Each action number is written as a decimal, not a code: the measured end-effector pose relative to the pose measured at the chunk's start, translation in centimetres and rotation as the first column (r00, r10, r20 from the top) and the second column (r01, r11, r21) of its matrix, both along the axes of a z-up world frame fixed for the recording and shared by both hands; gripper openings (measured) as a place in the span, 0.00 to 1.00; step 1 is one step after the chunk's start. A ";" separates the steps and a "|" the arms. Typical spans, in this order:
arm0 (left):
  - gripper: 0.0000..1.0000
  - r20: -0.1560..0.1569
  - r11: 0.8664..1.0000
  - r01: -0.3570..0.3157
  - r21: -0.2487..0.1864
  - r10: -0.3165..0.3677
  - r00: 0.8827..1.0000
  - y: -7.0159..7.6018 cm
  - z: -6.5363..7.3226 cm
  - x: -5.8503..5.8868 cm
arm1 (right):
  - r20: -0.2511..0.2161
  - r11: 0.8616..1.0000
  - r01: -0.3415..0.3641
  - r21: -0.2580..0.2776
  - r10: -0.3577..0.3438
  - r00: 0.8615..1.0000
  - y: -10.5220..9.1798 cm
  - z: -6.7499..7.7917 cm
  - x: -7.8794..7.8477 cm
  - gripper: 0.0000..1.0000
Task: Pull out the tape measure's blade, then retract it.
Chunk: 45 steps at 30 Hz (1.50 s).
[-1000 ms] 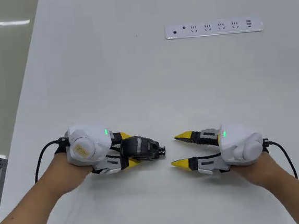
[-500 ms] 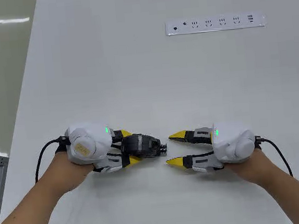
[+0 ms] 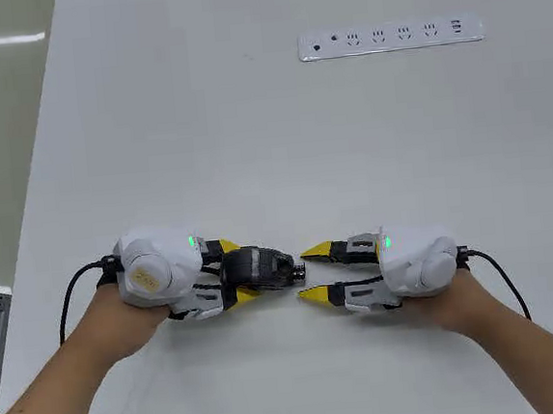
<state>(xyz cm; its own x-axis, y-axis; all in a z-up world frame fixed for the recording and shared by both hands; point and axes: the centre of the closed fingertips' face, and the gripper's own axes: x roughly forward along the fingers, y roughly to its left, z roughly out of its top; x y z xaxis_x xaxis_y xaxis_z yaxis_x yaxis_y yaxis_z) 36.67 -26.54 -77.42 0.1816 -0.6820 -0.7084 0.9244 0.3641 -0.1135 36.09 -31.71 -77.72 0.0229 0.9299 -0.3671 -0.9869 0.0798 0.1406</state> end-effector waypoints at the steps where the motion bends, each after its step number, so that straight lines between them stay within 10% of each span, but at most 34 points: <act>1: 0.33 0.000 1.000 0.001 -0.001 -0.001 1.000 0.0 0.0 0.0 | 0.002 1.000 -0.002 0.000 0.002 1.000 0.0 0.0 0.0 0.27; 45: 0.32 0.010 1.000 0.005 0.005 -0.005 1.000 0.0 -0.2 0.1 | 0.023 1.000 0.001 0.010 -0.001 1.000 0.5 -0.3 0.3 0.11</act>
<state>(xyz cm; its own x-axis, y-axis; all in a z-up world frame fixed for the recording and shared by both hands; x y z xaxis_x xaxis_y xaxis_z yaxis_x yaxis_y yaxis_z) 36.73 -26.50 -77.59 0.1856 -0.6795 -0.7098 0.9273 0.3601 -0.1022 36.35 -31.22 -78.00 0.0323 0.9336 -0.3569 -0.9898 0.0794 0.1181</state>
